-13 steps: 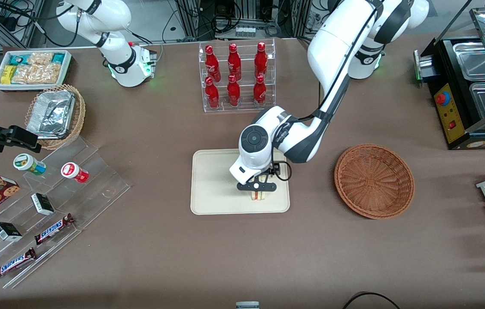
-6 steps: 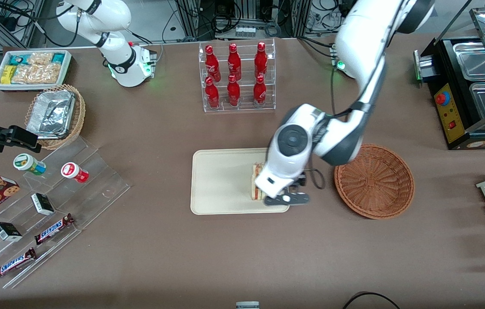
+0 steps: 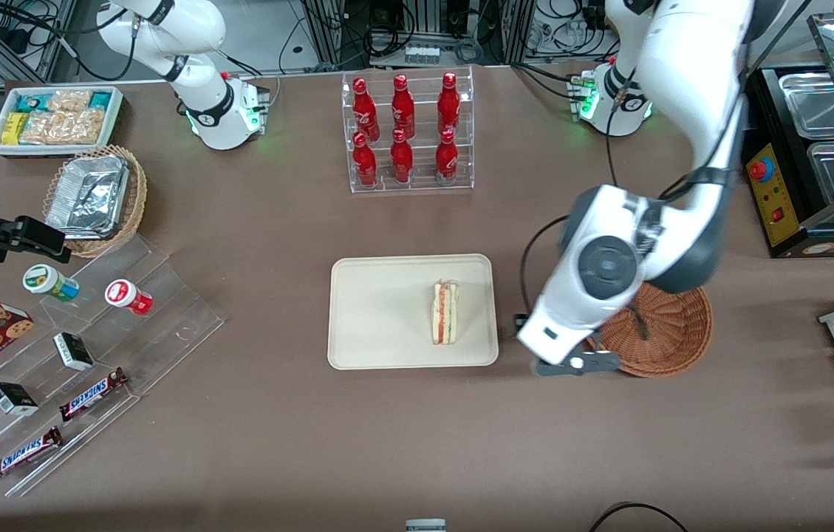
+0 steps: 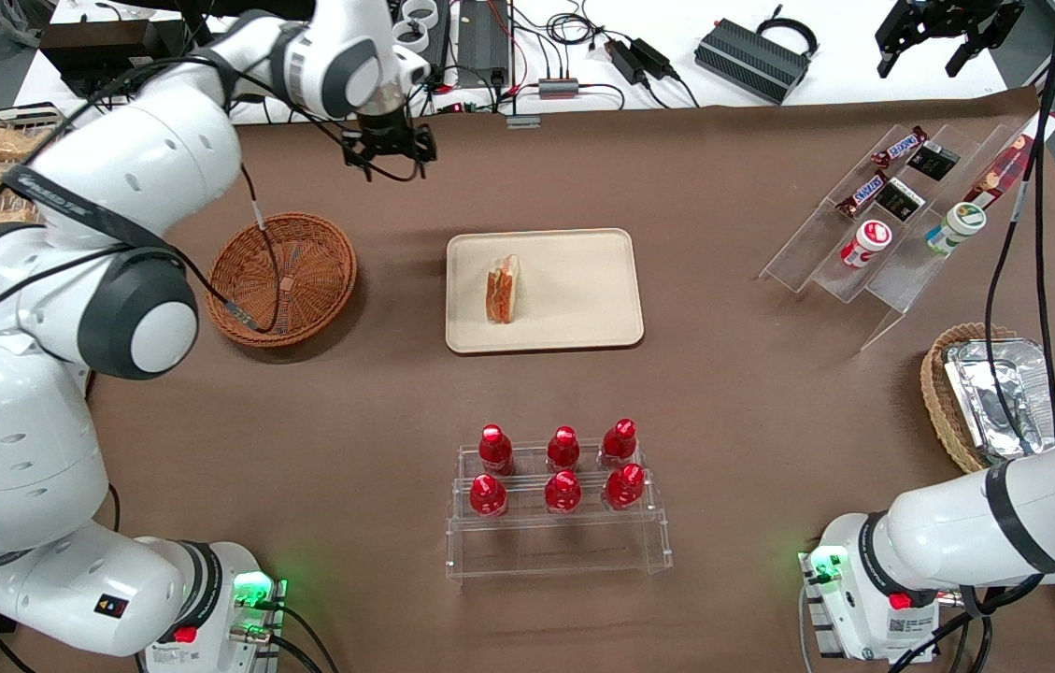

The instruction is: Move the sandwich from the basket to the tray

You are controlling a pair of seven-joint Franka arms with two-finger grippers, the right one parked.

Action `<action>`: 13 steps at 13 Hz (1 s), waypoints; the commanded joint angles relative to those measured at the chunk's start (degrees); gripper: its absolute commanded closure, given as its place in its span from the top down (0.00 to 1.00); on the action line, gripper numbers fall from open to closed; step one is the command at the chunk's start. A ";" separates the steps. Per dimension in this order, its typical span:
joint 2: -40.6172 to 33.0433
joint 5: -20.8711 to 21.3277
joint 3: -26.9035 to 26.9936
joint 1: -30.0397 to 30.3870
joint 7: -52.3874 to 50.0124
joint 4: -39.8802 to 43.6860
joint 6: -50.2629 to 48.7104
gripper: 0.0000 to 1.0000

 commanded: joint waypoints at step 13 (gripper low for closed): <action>-27.78 0.76 -0.41 14.94 9.43 -10.05 -20.11 1.00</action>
